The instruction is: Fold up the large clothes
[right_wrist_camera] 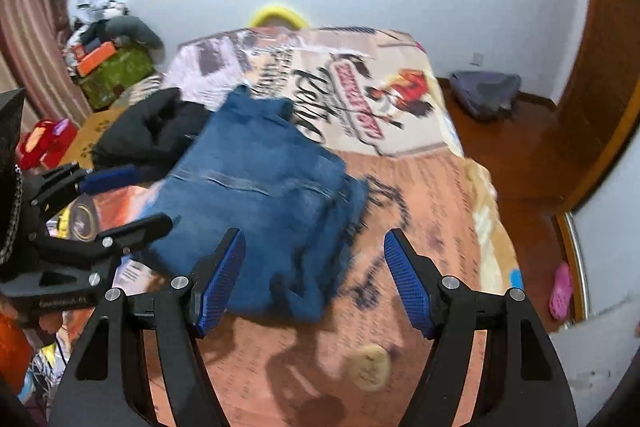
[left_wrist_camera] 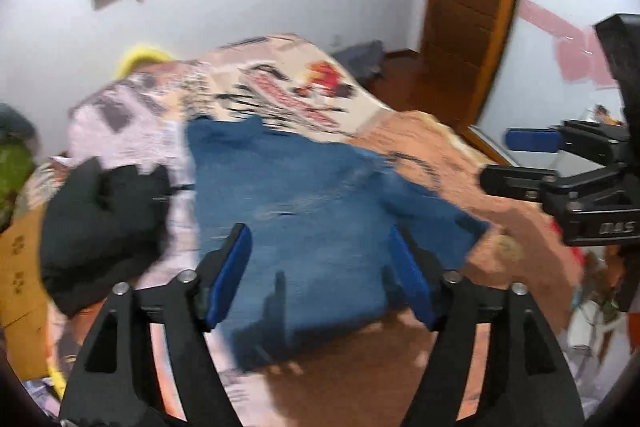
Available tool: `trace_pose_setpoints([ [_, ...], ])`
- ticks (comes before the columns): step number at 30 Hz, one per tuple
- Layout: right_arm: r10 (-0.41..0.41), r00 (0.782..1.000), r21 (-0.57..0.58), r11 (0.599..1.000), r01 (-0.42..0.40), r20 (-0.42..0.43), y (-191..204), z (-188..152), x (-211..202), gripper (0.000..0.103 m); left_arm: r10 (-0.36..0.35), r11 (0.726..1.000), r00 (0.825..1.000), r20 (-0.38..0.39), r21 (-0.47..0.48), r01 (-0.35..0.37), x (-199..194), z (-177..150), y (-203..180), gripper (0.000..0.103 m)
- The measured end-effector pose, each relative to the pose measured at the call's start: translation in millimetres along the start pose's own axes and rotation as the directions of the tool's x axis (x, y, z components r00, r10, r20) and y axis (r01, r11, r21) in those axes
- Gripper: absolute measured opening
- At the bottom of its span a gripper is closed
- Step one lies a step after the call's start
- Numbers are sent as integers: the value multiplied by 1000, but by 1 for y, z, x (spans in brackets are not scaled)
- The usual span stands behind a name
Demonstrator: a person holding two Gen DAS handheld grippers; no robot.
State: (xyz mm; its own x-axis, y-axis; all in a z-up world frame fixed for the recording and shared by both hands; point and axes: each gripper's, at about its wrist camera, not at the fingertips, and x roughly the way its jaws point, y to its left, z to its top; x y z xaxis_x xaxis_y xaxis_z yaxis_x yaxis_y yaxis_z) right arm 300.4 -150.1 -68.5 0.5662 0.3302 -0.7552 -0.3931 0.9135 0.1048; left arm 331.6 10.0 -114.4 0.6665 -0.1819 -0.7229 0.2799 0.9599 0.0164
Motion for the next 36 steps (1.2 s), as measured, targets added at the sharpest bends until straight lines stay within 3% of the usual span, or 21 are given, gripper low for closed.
trace_pose_setpoints([
  [3,25,1000,-15,1000,-25,-11,13,3,13,68,96,995,995,-37,-19,-97,10,-10,26,76],
  [8,28,995,-36,999,-31,-94,20,-6,43,68,108,992,980,-168,-47,-117,42,-43,51,76],
  [11,-7,989,-26,1000,3,-150,10,-17,58,68,90,993,976,-196,-55,-103,56,-60,54,77],
  [13,-36,982,-22,999,32,-184,1,-25,66,68,86,993,978,-190,-59,-99,58,-67,54,78],
  [20,31,979,67,998,-18,-200,-22,-46,68,73,70,992,982,-174,-88,-86,57,-72,56,82],
  [25,1,982,23,1000,3,-190,-11,-30,60,73,82,989,985,-152,-109,-99,47,-60,62,82],
  [29,78,989,45,996,-73,-125,-8,-9,57,73,120,985,988,-99,-116,-132,39,-44,73,82],
  [32,93,988,72,994,-85,-119,-7,7,68,73,126,979,988,-85,-148,-137,42,-30,87,82],
  [34,128,981,87,989,-117,-143,-6,16,83,73,104,976,990,-94,-180,-119,48,-23,98,82],
  [36,153,974,99,986,-137,-169,-8,20,96,73,32,976,994,-107,-211,-54,58,-19,106,82],
])
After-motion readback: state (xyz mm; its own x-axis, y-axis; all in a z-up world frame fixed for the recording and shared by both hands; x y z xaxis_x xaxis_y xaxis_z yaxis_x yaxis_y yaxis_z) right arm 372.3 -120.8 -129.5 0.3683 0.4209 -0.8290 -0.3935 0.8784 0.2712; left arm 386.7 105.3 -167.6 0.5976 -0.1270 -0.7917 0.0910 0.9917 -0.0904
